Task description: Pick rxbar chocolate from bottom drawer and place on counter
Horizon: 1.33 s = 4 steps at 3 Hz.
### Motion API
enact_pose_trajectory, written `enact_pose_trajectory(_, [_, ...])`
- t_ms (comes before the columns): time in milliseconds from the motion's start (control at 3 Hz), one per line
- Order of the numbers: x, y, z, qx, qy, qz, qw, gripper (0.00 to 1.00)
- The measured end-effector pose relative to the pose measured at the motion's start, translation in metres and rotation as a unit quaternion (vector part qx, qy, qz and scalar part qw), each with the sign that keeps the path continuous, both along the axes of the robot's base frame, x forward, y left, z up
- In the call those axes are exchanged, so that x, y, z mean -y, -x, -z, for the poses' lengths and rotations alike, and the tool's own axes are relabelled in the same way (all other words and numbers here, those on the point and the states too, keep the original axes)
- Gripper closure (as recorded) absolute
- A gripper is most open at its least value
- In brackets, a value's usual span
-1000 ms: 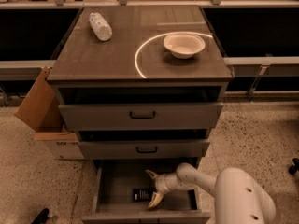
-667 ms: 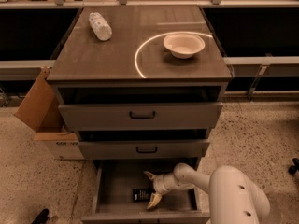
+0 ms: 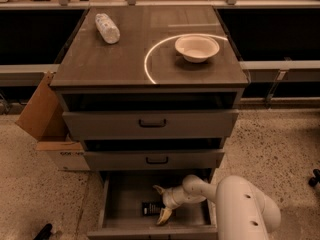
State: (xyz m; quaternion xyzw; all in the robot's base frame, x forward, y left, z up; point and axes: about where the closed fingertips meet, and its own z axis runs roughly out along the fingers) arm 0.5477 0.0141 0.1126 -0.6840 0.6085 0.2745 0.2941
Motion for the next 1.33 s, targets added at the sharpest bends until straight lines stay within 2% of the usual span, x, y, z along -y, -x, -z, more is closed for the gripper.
enact_pose_trajectory(333, [-0.0021,0.0012,0.0069,-0.008,0.007,-0.003,0.9999,0.0])
enact_pose_trajectory(667, [-0.0035,0.0025,0.0121,-0.015,0.012,-0.007,0.9998,0.18])
enact_pose_trajectory(1333, [-0.0041,0.0053,0.0167,-0.024,0.016,-0.011,0.9995,0.64])
